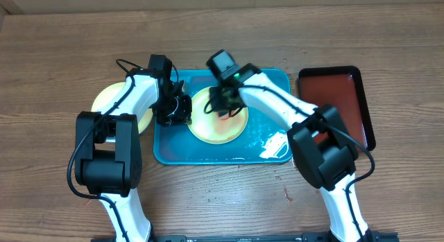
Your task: Clean dirty plates on tray and stack at the side
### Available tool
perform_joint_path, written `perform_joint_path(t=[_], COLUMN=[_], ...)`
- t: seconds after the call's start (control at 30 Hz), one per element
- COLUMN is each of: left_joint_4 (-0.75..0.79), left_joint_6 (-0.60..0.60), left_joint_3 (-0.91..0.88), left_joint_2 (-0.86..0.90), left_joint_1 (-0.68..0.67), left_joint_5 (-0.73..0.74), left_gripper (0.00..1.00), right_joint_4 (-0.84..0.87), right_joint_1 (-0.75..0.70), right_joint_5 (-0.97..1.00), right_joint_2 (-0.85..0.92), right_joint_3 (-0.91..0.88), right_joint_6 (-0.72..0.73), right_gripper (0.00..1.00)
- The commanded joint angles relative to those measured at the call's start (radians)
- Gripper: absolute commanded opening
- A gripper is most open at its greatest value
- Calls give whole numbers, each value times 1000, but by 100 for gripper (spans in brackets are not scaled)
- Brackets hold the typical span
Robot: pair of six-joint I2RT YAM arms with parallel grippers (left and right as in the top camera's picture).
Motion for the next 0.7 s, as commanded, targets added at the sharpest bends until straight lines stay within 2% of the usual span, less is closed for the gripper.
perform_joint_path(t=[0.0,0.33,0.67], left_joint_4=[-1,-3,-6], left_joint_6=[6,6,6], left_joint_3=[-7,-7,-7], left_joint_2=[11,11,11], left_joint_1=[-2,-2,-2], left_joint_5=[4,4,4], left_gripper=[4,4,4], right_joint_4=[22,50,-132], right_joint_1=[37,-15,-153], right_joint_5=[-102,-102,185], right_joint_2=[14,14,-2], right_joint_3=[-22,-21,31], right_joint_6=[22,23,23], right_gripper=[4,4,4])
